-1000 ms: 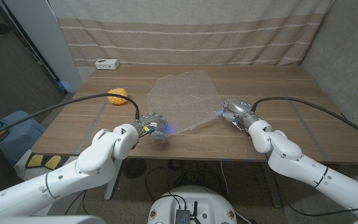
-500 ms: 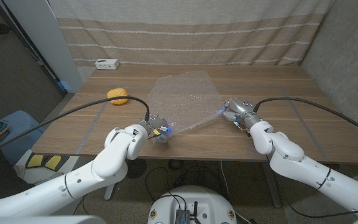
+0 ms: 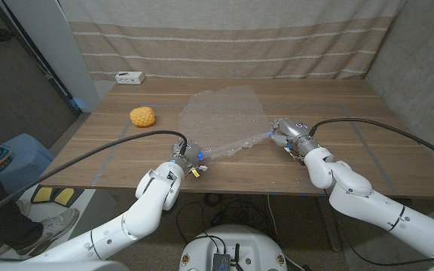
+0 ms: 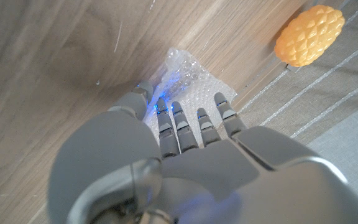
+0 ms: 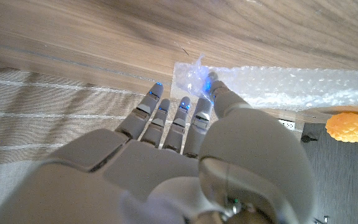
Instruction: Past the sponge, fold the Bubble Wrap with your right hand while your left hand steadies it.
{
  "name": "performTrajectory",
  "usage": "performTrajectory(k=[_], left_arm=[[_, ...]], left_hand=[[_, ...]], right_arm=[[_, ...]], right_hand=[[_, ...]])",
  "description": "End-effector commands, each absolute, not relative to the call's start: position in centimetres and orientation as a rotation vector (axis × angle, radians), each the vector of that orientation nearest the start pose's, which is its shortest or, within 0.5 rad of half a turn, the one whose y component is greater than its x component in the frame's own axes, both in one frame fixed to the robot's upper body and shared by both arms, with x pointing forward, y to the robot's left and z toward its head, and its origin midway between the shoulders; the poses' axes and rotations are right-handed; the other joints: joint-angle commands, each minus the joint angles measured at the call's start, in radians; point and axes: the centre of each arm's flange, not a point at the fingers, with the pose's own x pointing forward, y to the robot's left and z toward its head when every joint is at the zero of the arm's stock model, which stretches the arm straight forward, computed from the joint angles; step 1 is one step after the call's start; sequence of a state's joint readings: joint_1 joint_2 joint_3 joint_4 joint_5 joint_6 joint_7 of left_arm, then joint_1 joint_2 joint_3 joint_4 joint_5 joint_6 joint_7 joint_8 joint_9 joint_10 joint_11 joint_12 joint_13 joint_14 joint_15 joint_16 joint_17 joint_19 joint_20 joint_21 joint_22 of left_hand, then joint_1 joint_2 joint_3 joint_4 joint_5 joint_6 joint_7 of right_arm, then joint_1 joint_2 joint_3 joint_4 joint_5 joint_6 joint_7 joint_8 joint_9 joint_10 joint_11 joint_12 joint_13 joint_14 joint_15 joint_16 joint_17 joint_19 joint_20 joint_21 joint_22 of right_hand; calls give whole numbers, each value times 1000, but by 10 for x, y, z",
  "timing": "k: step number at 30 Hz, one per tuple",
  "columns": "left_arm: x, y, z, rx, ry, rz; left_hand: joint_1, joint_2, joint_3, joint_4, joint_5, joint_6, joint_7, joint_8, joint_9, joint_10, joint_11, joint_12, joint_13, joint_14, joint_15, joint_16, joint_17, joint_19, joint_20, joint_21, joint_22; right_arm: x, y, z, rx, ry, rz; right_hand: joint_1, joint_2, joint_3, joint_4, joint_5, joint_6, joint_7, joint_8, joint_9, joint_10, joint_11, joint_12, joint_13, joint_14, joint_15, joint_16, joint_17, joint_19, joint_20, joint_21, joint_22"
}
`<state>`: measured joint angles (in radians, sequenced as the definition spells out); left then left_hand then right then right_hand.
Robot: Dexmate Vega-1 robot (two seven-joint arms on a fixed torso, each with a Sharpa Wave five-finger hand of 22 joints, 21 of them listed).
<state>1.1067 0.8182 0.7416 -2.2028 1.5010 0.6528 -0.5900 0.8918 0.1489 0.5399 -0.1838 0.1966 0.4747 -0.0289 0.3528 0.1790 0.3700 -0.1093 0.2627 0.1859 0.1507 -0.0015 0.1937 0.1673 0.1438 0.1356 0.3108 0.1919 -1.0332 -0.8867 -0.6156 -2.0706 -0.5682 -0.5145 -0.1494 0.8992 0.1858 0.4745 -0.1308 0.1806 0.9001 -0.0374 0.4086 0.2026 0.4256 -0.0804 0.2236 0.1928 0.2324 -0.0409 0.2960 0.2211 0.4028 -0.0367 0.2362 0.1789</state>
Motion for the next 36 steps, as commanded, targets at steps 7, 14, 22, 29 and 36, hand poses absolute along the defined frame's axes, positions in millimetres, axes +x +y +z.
performTrajectory(k=[7, 14, 22, 29, 36], left_arm=[[447, 183, -60, 1677, -585, 261], [429, 189, -34, 1545, -627, 138], [423, 191, -18, 1431, -649, -20], [428, 196, -8, 1278, -641, -208], [427, 202, -4, 1229, -652, -226]], left_hand=[[41, 15, -3, 19, -4, 455, 18, 7, 71, 59, -2, 11, 4, 88, -24, 20, 5, 31, 10, 14, 6], [43, 30, -6, 30, -8, 434, 43, 5, 85, 59, 11, 3, 7, 99, -14, 17, 4, 29, 13, 16, 9], [47, 34, -6, 33, -8, 434, 54, 9, 94, 73, 15, 3, 9, 108, -3, 14, 3, 31, 14, 18, 11], [57, 37, -3, 31, -5, 431, 66, 13, 106, 83, 24, 0, 10, 121, 6, 12, 3, 56, 14, 31, 14], [67, 37, 0, 28, -2, 430, 80, 16, 116, 95, 31, -1, 11, 130, 13, 10, 2, 63, 14, 37, 17]], right_arm=[[521, -223, -51, -1335, -544, -152], [500, -223, -51, -1292, -552, -129], [468, -235, -46, -1192, -571, -181], [446, -238, -38, -1166, -599, -208], [437, -237, -28, -1174, -640, -242]], right_hand=[[15, 0, -6, 0, 8, 16, 0, 8, 6, 6, -5, -5, 4, 12, -114, 7, 5, 11, 0, 4, 4], [22, 1, -6, -2, 11, 27, 5, 12, 6, 7, -7, -7, 4, 10, -112, 7, 5, 11, 1, 4, 4], [29, 0, -7, -5, 13, 34, 9, 15, 7, 9, -5, -8, 4, 11, -109, 7, 5, 11, 4, 3, 4], [35, -1, -8, -6, 15, 37, 11, 17, 8, 10, -4, -10, 4, 11, -104, 7, 5, 10, 11, 2, 4], [37, -1, -10, -5, 15, 37, 11, 17, 8, 11, -6, -11, 4, 12, -103, 8, 6, 9, 12, 1, 4]])
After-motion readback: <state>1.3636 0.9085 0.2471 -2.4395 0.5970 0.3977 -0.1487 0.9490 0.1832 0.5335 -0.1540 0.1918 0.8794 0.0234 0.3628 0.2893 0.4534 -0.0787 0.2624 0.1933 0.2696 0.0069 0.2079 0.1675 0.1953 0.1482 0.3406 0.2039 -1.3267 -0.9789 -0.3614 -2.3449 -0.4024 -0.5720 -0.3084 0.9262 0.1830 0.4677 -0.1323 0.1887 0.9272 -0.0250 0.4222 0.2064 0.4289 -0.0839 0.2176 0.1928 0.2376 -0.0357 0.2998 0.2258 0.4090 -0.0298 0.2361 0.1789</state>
